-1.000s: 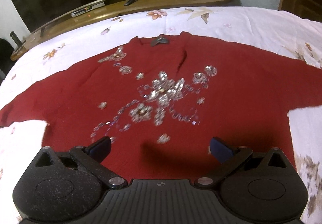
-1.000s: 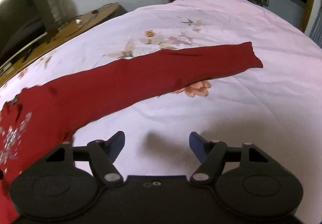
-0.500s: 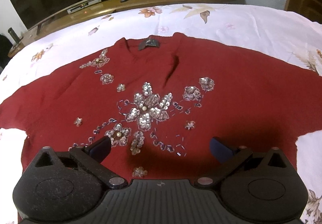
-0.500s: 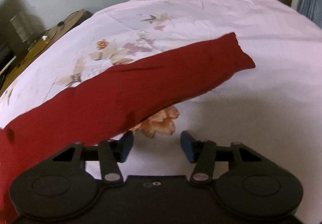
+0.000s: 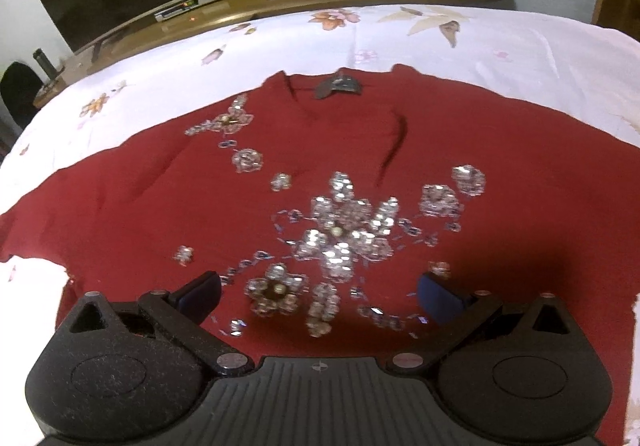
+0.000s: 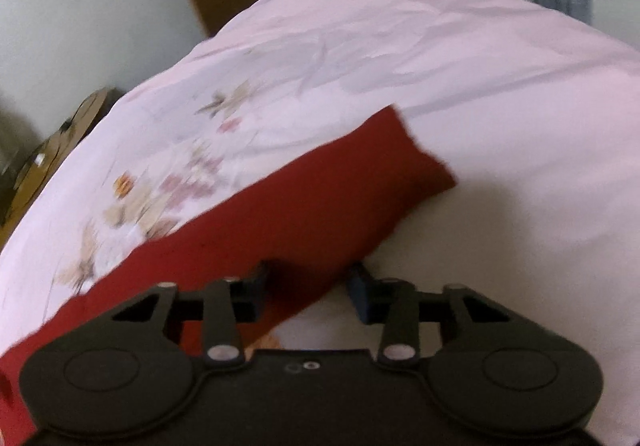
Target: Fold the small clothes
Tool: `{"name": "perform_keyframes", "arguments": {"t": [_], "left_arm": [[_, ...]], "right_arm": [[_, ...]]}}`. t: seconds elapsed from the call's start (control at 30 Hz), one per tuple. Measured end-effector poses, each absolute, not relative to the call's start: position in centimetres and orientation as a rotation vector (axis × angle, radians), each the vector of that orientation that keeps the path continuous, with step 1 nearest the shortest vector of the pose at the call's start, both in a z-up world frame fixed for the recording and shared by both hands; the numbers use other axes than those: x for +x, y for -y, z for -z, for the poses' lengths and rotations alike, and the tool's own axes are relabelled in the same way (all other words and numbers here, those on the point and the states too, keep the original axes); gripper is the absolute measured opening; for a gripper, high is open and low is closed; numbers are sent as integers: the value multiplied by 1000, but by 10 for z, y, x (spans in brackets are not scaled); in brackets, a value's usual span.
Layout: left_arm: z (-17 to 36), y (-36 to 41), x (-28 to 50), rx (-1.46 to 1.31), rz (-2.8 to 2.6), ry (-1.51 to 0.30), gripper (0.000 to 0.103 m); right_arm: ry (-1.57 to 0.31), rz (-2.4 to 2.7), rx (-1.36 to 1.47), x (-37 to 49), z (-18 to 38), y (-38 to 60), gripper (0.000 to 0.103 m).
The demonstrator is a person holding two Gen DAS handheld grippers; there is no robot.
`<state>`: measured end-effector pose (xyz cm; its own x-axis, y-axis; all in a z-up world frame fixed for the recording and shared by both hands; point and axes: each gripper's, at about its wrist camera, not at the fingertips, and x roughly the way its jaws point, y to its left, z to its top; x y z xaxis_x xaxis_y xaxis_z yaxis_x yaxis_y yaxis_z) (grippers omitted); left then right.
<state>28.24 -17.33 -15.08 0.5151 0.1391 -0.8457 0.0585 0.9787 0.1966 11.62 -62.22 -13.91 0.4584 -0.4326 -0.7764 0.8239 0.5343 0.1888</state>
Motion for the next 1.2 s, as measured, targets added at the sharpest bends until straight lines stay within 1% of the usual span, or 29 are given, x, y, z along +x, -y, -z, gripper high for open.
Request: {"name": "perform_keyframes", "arguments": {"t": [0.13, 0.23, 0.43, 0.63, 0.77, 0.9, 0.93, 0.97, 1.03, 1.07, 1.1, 1.2], "left_arm": [[151, 166, 284, 214, -60, -1023, 103], [149, 162, 284, 209, -63, -1020, 103], [138, 148, 278, 194, -64, -997, 103], [127, 120, 273, 164, -81, -977, 103], [125, 98, 270, 137, -107, -978, 103], [127, 79, 268, 107, -117, -983, 103], [129, 76, 268, 96, -108, -992, 103], [131, 73, 269, 73, -88, -1007, 103], [133, 68, 269, 21, -48, -1030, 103], [133, 67, 269, -3, -27, -1035, 103], [134, 67, 268, -27, -4, -1039, 103], [135, 73, 269, -99, 87, -1052, 103]], "right_arm": [[-707, 872, 588, 112, 137, 628, 12], [-685, 858, 531, 114, 128, 620, 8], [-608, 711, 411, 127, 93, 576, 6], [-565, 425, 330, 154, 62, 495, 6], [-617, 182, 304, 176, 65, 423, 6], [-701, -11, 287, 190, 89, 357, 6], [-725, -45, 285, 194, 96, 346, 9], [-762, -80, 286, 199, 106, 335, 14], [-846, -115, 281, 209, 125, 319, 53], [-872, -124, 285, 211, 131, 315, 60], [-876, -132, 295, 210, 132, 314, 64], [-816, -120, 312, 199, 118, 325, 64]]}}
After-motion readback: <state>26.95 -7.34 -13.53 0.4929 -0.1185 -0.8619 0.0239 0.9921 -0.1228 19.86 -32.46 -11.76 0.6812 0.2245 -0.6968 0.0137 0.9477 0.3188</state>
